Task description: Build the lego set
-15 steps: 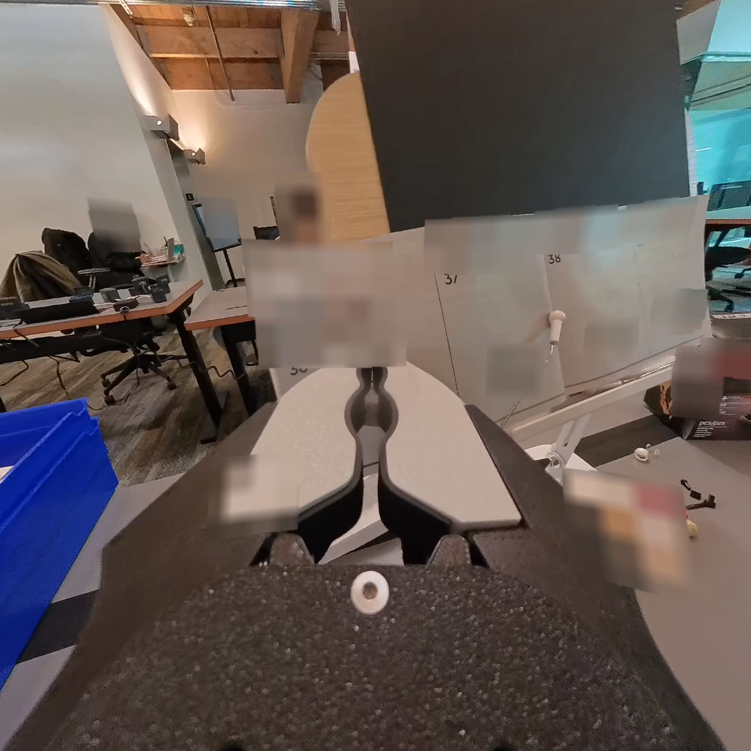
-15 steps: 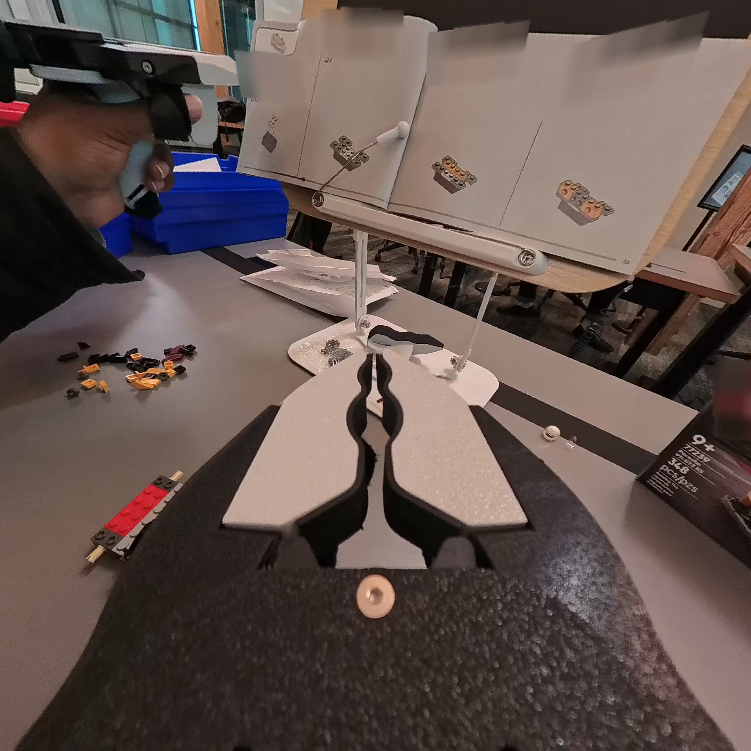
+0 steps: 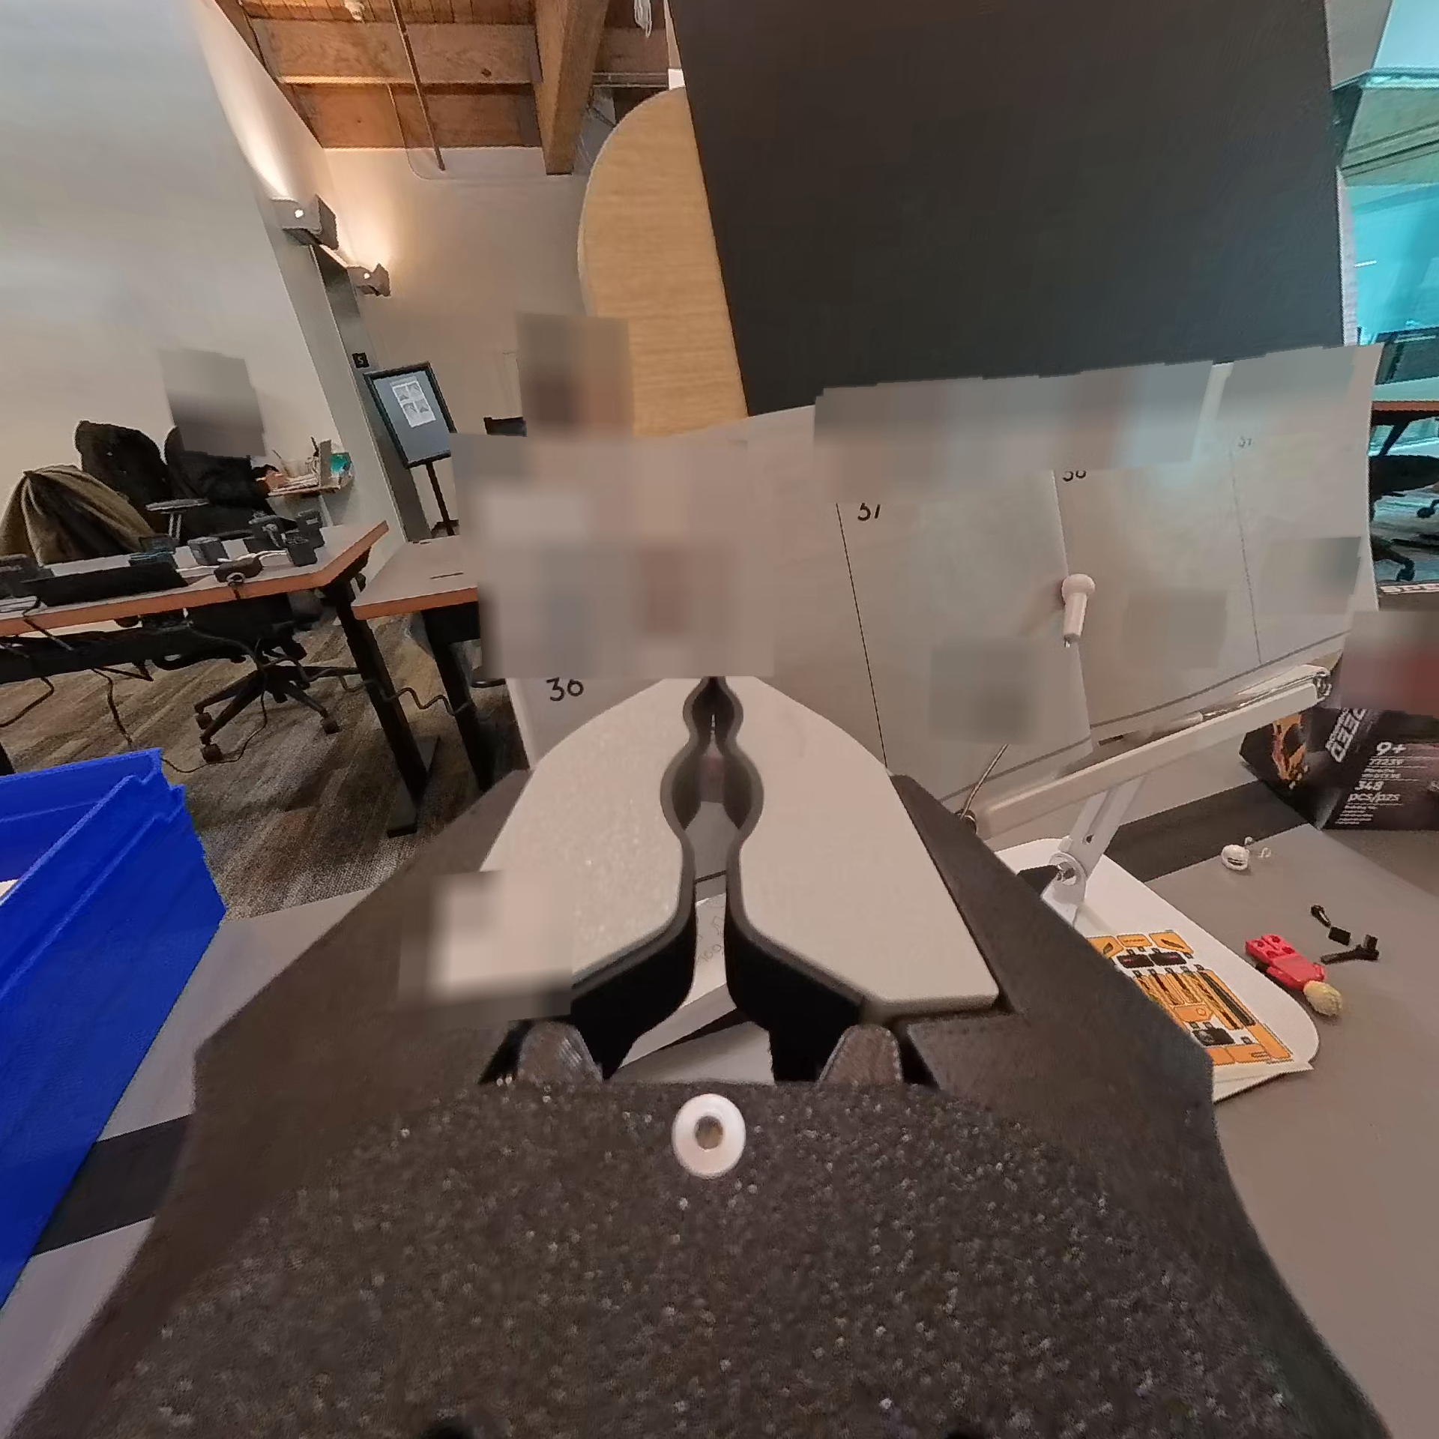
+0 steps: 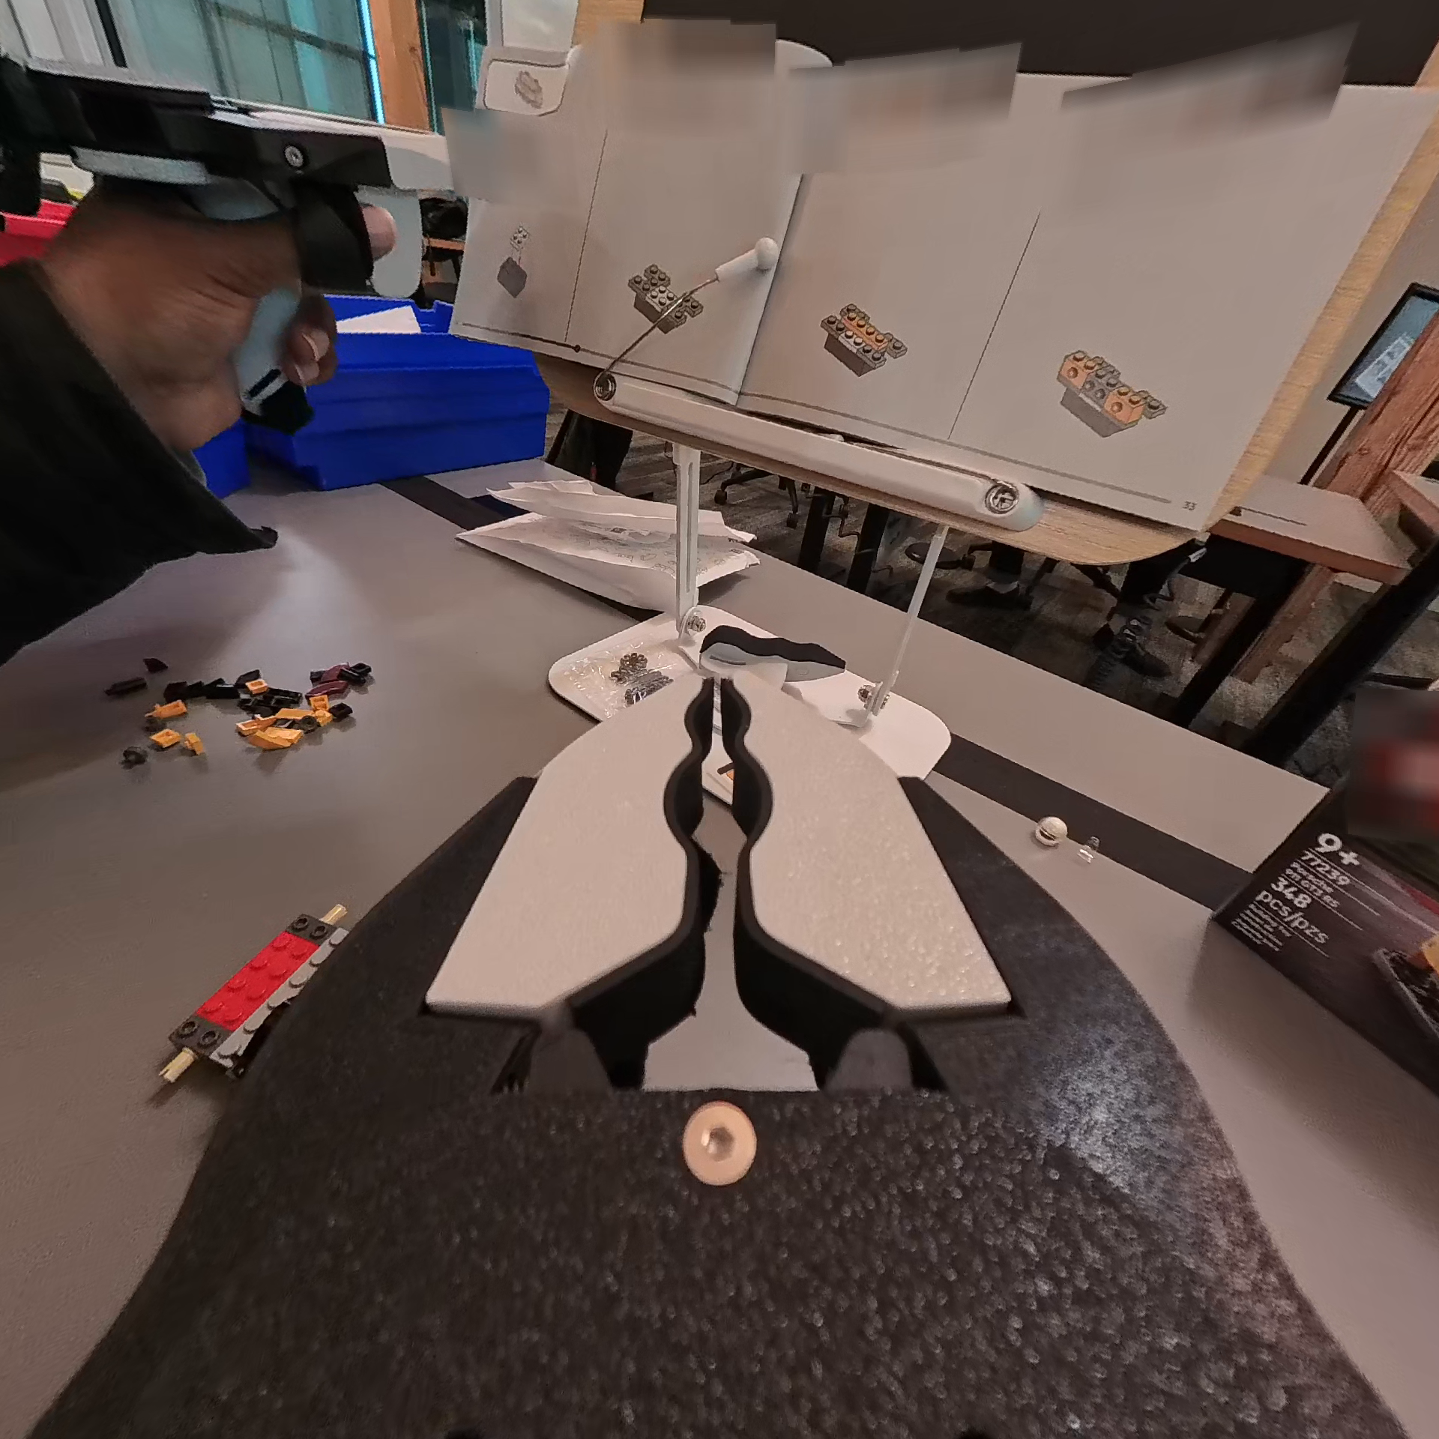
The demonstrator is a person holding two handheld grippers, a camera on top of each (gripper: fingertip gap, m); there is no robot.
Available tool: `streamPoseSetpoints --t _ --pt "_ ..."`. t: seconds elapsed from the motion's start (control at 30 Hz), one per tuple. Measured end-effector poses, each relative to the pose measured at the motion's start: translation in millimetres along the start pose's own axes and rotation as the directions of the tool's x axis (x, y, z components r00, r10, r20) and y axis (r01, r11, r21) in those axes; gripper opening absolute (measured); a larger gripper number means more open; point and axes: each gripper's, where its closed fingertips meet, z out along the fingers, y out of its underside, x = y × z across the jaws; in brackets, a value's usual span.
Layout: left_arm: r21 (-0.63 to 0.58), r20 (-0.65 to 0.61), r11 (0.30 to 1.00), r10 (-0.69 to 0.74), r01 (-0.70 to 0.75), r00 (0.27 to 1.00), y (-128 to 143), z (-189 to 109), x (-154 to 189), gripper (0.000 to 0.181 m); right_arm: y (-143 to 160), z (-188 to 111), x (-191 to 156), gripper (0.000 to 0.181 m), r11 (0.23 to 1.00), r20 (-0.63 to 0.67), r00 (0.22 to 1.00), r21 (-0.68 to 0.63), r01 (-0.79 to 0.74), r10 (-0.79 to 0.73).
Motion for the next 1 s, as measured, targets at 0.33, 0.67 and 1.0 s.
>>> streamPoseSetpoints --t 0.33,0.67,1.0 --pt "-0.254 -0.196 0.955 0.106 -0.154 0.975 -6.9 -44.3 -12.3 0.006 -5.0 -3.0 2.8 0.001 1.000 -0.004 1.000 0.016 -0.013 0.013" --pt "-0.420 -0.288 0.873 0.130 -0.247 0.949 39.3 -131.8 -14.9 0.008 -6.3 -4.0 3.0 0.001 0.999 0.002 0.999 0.022 -0.032 0.032" --pt "-0.575 0.132 0.813 0.207 -0.095 0.969 60.9 -253.8 -174.5 0.000 -3.8 -7.1 0.5 0.001 1.000 -0.010 1.000 0.009 0.007 -0.007"
